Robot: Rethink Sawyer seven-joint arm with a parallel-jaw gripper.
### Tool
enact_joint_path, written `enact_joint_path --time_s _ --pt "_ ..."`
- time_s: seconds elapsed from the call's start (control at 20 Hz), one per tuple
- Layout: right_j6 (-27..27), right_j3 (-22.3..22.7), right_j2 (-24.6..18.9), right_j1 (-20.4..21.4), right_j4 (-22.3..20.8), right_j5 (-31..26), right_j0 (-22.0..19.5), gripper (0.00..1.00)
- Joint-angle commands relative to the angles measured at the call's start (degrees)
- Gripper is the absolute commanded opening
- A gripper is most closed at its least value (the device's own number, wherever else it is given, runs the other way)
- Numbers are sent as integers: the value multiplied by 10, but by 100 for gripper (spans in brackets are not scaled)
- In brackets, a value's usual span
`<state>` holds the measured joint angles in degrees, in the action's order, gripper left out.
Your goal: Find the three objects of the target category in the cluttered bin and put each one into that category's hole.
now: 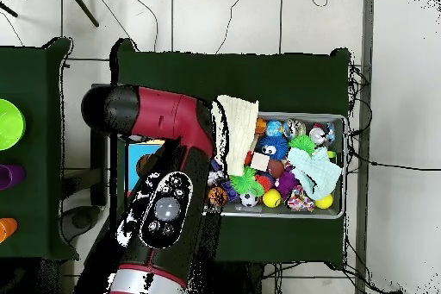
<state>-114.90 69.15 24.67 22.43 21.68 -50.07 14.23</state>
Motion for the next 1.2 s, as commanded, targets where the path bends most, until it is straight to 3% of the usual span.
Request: enact_joint_path --time_s 0.05,0.55,1.2 --pt "-116 33 -40 -33 -6 24 -10 100" --pt "-104 38 -39 -40 -12 37 -11 100" --pt "-117 21 -32 -40 -10 11 -6 100"
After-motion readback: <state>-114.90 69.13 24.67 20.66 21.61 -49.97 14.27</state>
